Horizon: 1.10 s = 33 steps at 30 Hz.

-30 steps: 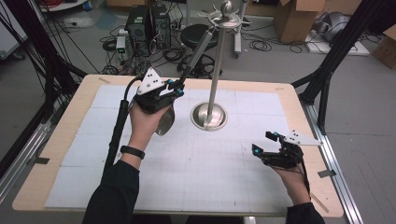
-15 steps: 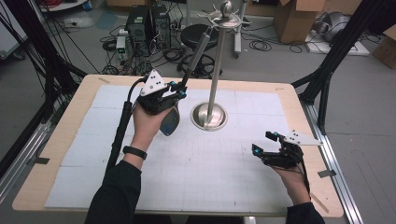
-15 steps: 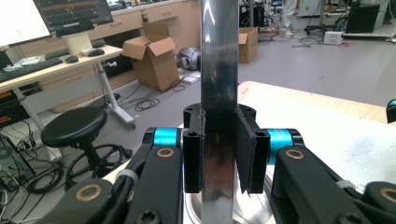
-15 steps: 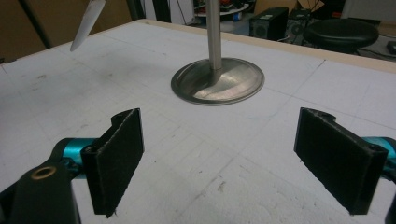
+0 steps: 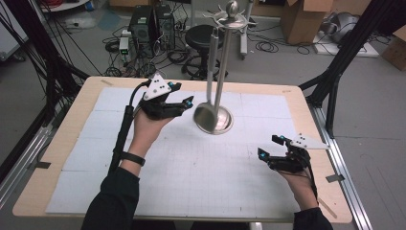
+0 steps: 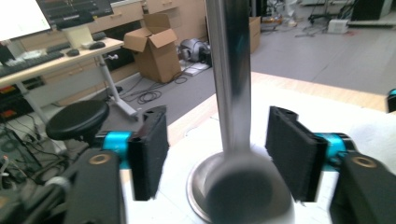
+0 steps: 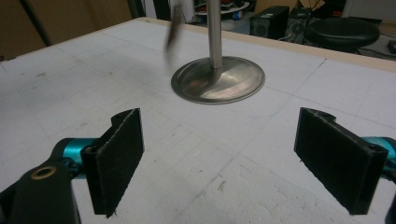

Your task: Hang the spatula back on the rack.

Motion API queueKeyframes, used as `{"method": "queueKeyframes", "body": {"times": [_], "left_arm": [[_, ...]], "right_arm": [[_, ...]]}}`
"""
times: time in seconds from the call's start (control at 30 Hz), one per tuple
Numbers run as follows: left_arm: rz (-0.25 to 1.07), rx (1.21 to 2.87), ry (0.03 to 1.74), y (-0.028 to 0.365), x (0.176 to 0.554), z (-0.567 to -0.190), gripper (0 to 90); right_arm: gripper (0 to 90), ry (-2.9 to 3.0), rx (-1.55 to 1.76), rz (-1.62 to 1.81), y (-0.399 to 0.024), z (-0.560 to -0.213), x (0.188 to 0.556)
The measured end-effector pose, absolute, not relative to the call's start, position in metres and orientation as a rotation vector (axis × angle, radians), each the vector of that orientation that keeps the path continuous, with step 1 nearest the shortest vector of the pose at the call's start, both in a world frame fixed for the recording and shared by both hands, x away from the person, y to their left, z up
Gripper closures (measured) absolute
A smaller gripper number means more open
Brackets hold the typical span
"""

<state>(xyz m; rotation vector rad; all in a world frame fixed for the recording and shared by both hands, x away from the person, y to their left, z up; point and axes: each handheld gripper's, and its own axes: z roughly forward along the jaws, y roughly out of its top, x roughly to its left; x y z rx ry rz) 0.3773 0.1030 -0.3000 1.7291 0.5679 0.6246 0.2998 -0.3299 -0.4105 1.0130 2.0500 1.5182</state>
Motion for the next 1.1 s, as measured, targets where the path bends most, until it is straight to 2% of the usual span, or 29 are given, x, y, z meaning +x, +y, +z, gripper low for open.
{"method": "queueKeyframes", "body": {"times": [0.1,0.57,1.1], "left_arm": [[0.582,1.721,0.577,0.118,0.37,-0.3,31.3],[0.573,1.783,0.616,0.198,0.32,-0.333,23.5],[0.558,1.802,0.656,0.26,0.286,-0.377,19.9]], "right_arm": [[15.0,2.045,1.014,1.519,-0.33,-0.41,0.3],[15.0,2.062,1.016,1.492,-0.327,-0.411,0.299],[14.9,2.065,1.05,1.469,-0.329,-0.414,0.299]]}}
